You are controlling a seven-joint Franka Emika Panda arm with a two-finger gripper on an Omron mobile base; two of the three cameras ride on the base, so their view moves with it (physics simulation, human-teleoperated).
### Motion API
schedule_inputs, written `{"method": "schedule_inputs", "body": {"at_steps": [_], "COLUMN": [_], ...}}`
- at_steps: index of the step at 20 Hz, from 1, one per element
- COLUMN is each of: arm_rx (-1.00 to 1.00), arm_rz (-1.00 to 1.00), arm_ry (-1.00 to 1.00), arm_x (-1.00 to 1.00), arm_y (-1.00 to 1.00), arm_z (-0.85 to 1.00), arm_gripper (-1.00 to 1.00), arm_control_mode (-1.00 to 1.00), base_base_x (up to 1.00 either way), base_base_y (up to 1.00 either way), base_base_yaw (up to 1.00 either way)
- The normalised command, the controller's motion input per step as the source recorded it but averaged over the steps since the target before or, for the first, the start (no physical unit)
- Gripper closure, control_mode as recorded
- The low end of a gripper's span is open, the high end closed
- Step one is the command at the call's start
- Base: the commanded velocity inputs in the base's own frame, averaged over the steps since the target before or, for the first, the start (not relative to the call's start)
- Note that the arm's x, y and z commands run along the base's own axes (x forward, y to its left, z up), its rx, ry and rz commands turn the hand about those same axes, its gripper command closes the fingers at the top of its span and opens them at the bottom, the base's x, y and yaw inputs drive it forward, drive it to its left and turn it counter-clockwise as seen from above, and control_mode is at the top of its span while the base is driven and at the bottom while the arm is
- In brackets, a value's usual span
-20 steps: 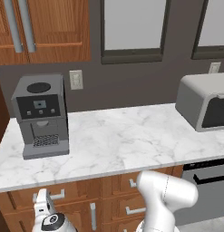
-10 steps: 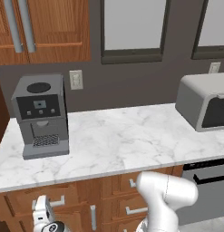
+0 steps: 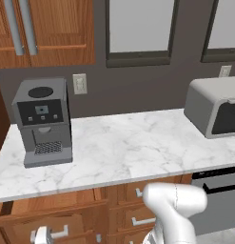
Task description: Take the pizza cutter from the drawer on the left and place it on the dining counter for cutting.
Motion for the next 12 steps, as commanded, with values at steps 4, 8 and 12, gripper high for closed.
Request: {"method": "schedule_inputs", "body": {"at_steps": [4,8,12], "arm_rx": [0.0,0.0,0.0], "arm_rz": [0.0,0.0,0.0], "arm_ry": [0.0,0.0,0.0], "arm_x": [-0.78,-0.77,-0.85], "arm_y": [0.0,0.0,0.0], "arm_z": [0.0,0.0,0.0], "arm_gripper": [1.0,1.0,1.0], "arm_control_mode": [-1.0,-1.0,-1.0], "base_base_x": [0.0,0.0,0.0], "base_base_y": [0.0,0.0,0.0], "base_base_yaw": [0.0,0.0,0.0]}}
